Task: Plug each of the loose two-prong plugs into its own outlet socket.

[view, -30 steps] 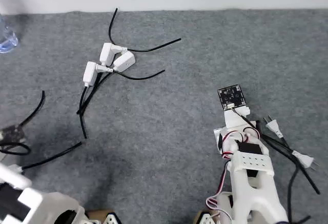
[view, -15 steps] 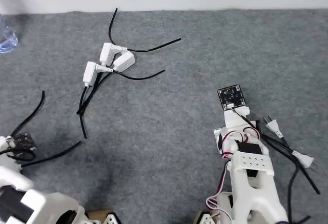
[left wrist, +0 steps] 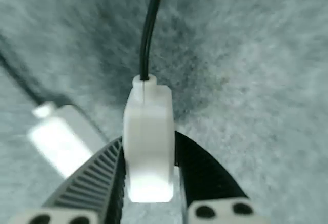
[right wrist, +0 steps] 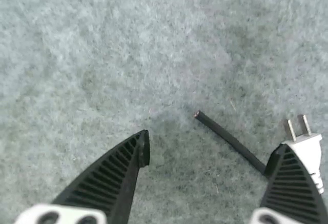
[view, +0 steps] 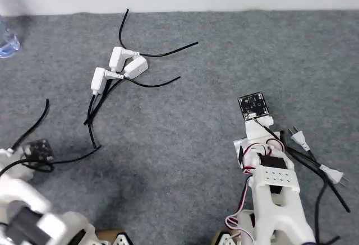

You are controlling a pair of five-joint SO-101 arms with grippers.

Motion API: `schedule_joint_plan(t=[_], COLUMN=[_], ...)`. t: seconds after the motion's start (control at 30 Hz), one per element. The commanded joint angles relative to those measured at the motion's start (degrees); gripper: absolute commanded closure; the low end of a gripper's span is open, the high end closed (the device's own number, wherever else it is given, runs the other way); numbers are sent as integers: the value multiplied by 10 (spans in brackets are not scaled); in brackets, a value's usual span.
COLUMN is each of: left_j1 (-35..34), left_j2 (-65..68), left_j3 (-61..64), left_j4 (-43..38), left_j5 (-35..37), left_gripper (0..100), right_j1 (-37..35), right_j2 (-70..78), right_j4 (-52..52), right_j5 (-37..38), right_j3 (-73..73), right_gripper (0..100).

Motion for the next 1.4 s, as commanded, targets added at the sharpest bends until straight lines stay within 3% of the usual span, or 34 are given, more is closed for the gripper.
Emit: schedule_joint_plan(t=[0.0,0.07,0.13,0.33,0.47,0.63,0.8,0.9,1.13,1.37], left_j1=[76,140,215,485,673,808,871,874,912,940], left_j2=[-139,-205,-273,-420,-440,-392,-328,-299,-184,-130], left_j3=[-90,-121,-96,-19,21,106,170,198,237,194], left_j4=[264,367,358,350,271,129,-13,-101,-170,-131], left_j5=[9,11,38,256,459,659,888,970,978,976], left_gripper=[988,988,988,988,988,988,988,988,988,982], right_j1=[0,4,15,24,44,66,67,67,65,65], right_j2=[-16,-19,-22,-22,-22,-22,-21,-20,-18,-17], right_j4=[-14,-15,-15,-15,-16,-39,-40,-40,-40,-40], right_j5=[6,6,5,5,2,-11,-14,-14,-11,-11], right_j3=[-3,-3,-3,-4,-6,-4,-4,-5,-5,-5], right_gripper=[656,656,656,656,656,656,656,656,656,656])
